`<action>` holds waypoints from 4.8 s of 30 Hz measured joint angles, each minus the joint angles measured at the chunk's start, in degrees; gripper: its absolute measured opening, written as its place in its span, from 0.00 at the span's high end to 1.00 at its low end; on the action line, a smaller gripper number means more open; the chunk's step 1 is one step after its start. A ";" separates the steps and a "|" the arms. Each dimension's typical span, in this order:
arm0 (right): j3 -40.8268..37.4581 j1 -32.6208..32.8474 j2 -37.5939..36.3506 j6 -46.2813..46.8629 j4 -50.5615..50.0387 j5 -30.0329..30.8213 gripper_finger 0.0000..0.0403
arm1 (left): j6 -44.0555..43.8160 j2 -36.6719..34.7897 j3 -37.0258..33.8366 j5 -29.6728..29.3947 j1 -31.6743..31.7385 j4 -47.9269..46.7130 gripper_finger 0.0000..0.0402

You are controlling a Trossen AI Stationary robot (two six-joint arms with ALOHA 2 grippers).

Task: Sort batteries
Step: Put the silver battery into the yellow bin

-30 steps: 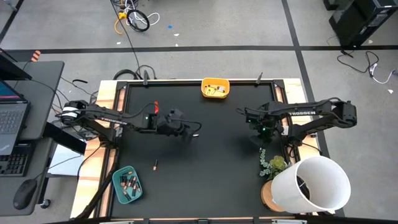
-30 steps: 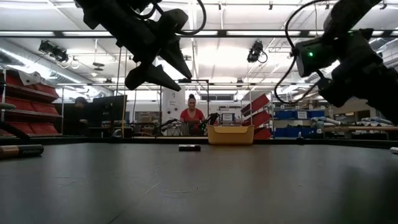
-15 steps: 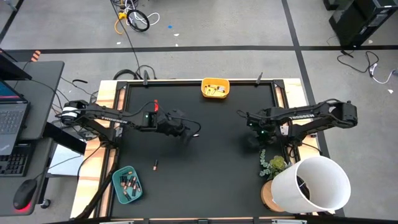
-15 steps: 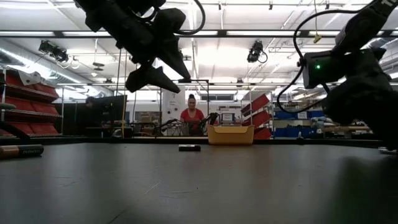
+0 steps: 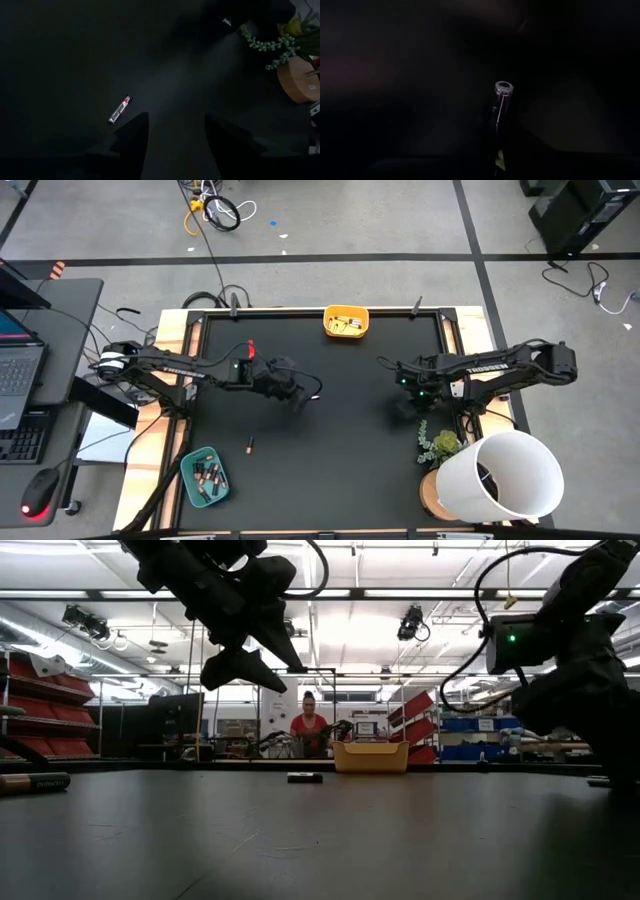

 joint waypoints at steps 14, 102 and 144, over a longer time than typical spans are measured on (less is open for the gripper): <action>6.13 2.34 0.40 -7.18 10.03 11.41 1.00 | -0.63 -0.22 0.00 4.74 2.15 1.85 0.48; 55.67 -10.87 8.16 -38.47 9.32 1.74 0.90 | 9.14 -0.17 -0.02 8.44 6.96 3.02 0.54; 47.80 3.76 5.72 -37.20 9.99 17.84 0.98 | 30.39 22.75 0.02 1.90 5.42 13.89 0.56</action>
